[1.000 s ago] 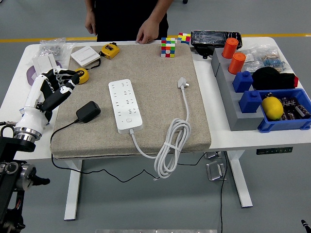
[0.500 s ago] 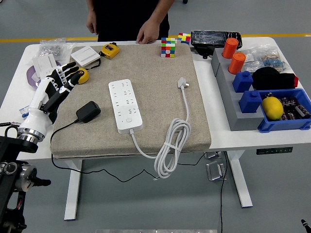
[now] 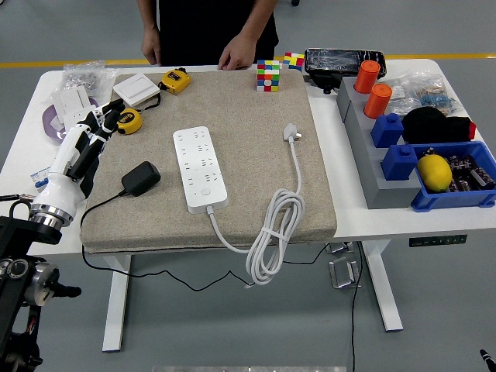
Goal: Pick up the plug,place it near the board,insert it into the board,press the button
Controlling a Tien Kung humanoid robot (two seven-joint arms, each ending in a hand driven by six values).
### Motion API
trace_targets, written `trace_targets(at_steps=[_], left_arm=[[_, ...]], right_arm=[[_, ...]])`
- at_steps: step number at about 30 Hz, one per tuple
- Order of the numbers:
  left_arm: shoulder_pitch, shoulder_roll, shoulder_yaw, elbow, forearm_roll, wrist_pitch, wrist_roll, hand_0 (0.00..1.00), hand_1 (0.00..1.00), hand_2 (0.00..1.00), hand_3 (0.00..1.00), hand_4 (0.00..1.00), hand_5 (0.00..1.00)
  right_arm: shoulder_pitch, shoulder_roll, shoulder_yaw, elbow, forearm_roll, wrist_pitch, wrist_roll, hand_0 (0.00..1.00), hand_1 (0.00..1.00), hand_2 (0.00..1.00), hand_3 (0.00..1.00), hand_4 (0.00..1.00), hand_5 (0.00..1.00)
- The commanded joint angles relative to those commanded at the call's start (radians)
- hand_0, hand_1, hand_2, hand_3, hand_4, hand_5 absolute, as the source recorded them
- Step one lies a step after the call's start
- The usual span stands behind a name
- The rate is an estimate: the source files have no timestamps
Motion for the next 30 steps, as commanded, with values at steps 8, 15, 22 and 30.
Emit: trace_targets(at_steps=[8,15,22,30], left_arm=[[0.001,0.0,0.001,0.001,-0.005,-0.006,0.004,0.83,0.819,0.791,0.833,0.998,0.765],[-0.001,0.0,0.005,-0.003,-0.008,-0.004,0.004,0.802,0.797,0.771,0.833,0.998,0.754],[0.008,0.0,0.004,-0.003,0.002,0.016,0.01,0.718,0.637,0.638,0.827,0.998,0.742],[0.009,0.0,0.004,0.0,-0.005,0.037,0.015,0.472,0.274,0.353,0.864,0.995,0.7]], right_arm=[[0.0,0.001,-0.002,0.0,0.001,0.0,0.0,0.839,0.765,0.756,0.786,0.998,0.998],[-0.005,0.001,-0.002,0.0,0.0,0.0,-0.001,0.839,0.765,0.756,0.786,0.998,0.998],[-0.006,0.01,0.001,-0.001,-0.007,0.001,-0.003,0.84,0.765,0.756,0.786,0.998,0.998],[-0.007,0.014,0.001,0.0,-0.012,0.003,-0.004,0.839,0.765,0.756,0.785,0.998,0.998]])
